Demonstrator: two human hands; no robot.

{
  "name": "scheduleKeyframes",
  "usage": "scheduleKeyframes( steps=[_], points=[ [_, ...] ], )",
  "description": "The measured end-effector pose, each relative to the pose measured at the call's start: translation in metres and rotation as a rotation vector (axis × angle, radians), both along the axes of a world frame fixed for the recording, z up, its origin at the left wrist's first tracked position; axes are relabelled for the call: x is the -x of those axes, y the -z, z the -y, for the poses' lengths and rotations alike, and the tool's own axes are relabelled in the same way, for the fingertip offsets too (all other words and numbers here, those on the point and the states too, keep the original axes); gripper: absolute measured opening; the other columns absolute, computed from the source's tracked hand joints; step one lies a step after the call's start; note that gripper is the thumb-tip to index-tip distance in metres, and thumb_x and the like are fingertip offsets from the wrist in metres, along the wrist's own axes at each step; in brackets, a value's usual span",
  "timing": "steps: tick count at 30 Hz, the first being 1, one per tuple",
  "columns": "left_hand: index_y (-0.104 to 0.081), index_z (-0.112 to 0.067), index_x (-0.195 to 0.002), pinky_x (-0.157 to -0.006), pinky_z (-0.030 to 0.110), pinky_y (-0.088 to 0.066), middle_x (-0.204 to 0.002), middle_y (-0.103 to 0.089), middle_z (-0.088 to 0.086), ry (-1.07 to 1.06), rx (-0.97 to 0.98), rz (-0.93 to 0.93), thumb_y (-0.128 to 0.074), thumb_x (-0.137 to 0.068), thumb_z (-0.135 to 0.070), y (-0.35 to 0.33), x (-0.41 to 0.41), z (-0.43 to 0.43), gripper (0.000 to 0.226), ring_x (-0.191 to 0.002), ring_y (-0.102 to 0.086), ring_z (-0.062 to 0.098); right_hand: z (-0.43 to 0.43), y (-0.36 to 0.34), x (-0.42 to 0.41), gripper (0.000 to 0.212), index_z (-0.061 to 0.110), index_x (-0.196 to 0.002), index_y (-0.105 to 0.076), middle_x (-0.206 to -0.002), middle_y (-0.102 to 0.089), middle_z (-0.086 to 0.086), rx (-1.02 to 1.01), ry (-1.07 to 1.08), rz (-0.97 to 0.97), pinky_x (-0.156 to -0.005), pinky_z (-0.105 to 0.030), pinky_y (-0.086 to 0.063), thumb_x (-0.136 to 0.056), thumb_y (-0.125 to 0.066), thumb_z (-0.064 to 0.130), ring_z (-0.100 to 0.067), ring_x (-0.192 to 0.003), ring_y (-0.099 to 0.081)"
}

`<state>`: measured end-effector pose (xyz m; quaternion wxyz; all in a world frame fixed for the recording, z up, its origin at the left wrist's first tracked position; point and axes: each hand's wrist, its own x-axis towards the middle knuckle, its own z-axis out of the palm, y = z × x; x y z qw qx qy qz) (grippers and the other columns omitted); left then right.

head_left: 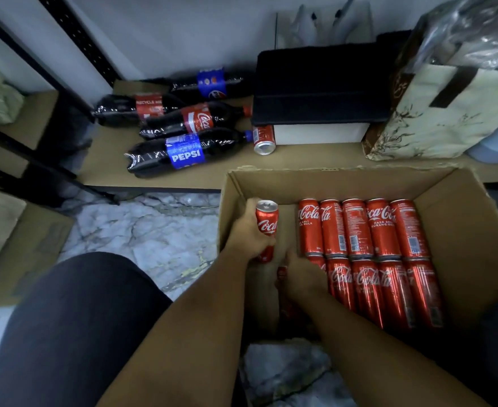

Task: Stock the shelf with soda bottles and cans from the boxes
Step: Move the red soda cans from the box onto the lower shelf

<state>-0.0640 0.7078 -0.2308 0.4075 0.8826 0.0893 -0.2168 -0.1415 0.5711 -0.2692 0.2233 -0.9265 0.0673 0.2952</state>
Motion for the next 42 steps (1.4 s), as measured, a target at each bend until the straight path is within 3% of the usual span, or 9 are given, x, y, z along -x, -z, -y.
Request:
scheduleKeyframes(
  steps=[3, 6, 8, 14, 17, 21, 28, 34, 42],
  points=[
    [-0.034, -0.025, -0.142, -0.085, 0.029, -0.053, -0.112, -0.068, 0.002, 0.102, -0.108, 0.021, -0.084, -0.075, -0.017, -0.015, 0.017, -0.007, 0.084, -0.102, -0.067, 0.022, 0.005, -0.014, 0.002, 0.046, 0.018, -0.120, -0.054, -0.116, -0.068, -0.009, -0.155, 0.081, 0.035, -0.086, -0.037, -0.054, -0.083, -0.077, 0.033, -0.032, -0.108, -0.066],
    [-0.028, -0.020, -0.151, -0.080, 0.033, -0.052, -0.115, -0.069, 0.014, 0.212, -0.226, 0.035, -0.078, -0.080, -0.023, -0.026, 0.034, -0.007, 0.087, -0.104, -0.067, 0.033, 0.007, -0.030, 0.000, 0.028, 0.021, -0.103, -0.054, -0.102, -0.065, -0.003, -0.273, 0.098, 0.129, -0.078, -0.034, -0.049, -0.083, -0.073, 0.024, -0.030, -0.099, -0.064],
    [-0.029, -0.015, -0.148, -0.078, 0.036, -0.050, -0.116, -0.067, 0.016, 0.271, -0.303, 0.024, -0.076, -0.082, -0.021, -0.032, 0.044, -0.007, 0.081, -0.104, -0.066, 0.035, 0.007, -0.043, -0.002, 0.030, 0.021, -0.099, -0.051, -0.102, -0.059, -0.001, -0.314, 0.076, 0.176, -0.080, -0.039, -0.052, -0.080, -0.073, 0.016, -0.025, -0.094, -0.062],
    [-0.042, -0.016, -0.124, -0.073, 0.037, -0.045, -0.110, -0.067, 0.015, 0.366, -0.421, 0.077, -0.080, -0.080, -0.026, -0.040, 0.059, -0.007, 0.059, -0.101, -0.065, 0.038, 0.010, -0.060, 0.001, 0.064, 0.018, -0.133, -0.049, -0.139, -0.049, -0.005, -0.272, 0.018, 0.291, -0.099, -0.040, -0.050, -0.076, -0.074, 0.001, -0.030, -0.118, -0.058],
    [-0.044, -0.011, -0.136, -0.075, 0.032, -0.039, -0.117, -0.066, 0.017, 0.377, -0.396, 0.053, -0.080, -0.083, -0.029, -0.040, 0.059, -0.008, 0.067, -0.109, -0.063, 0.037, 0.011, -0.058, 0.002, 0.071, 0.015, -0.140, -0.049, -0.141, -0.047, -0.005, -0.285, 0.010, 0.269, -0.102, -0.038, -0.047, -0.077, -0.079, 0.005, -0.029, -0.122, -0.056],
    [-0.057, -0.010, -0.129, -0.091, 0.037, -0.048, -0.121, -0.068, 0.014, 0.442, -0.444, -0.007, -0.081, -0.082, -0.036, -0.036, 0.057, -0.008, 0.059, -0.116, -0.062, 0.034, 0.015, -0.046, 0.003, 0.069, 0.016, -0.138, -0.050, -0.136, -0.054, -0.008, -0.197, 0.000, 0.215, -0.102, -0.042, -0.049, -0.076, -0.079, 0.009, -0.032, -0.120, -0.059],
    [-0.059, -0.010, -0.116, -0.085, 0.037, -0.051, -0.116, -0.068, 0.013, 0.388, -0.420, -0.010, -0.086, -0.074, -0.033, -0.036, 0.055, -0.007, 0.055, -0.108, -0.065, 0.034, 0.020, -0.044, 0.000, 0.057, 0.018, -0.129, -0.056, -0.124, -0.067, -0.006, -0.232, 0.041, 0.238, -0.098, -0.041, -0.051, -0.078, -0.081, 0.018, -0.029, -0.113, -0.064],
    [-0.069, -0.013, -0.101, -0.078, 0.035, -0.055, -0.098, -0.073, 0.005, 0.243, -0.325, 0.068, -0.088, -0.067, -0.033, -0.070, 0.054, -0.009, 0.044, -0.094, -0.069, 0.025, 0.027, -0.065, 0.001, 0.051, 0.026, -0.120, -0.061, -0.112, -0.071, 0.003, -0.304, 0.102, 0.310, -0.093, -0.039, -0.053, -0.073, -0.081, 0.026, -0.023, -0.106, -0.066],
    [-0.063, -0.024, -0.100, -0.077, 0.030, -0.051, -0.091, -0.069, -0.012, 0.065, -0.094, 0.296, -0.077, -0.073, -0.025, -0.155, 0.068, -0.007, 0.031, -0.088, -0.064, 0.013, 0.025, -0.163, 0.004, 0.063, 0.029, -0.135, -0.056, -0.119, -0.067, 0.011, -0.533, 0.373, 0.504, -0.100, -0.028, -0.045, -0.079, -0.083, 0.015, -0.011, -0.112, -0.061]
  ],
)
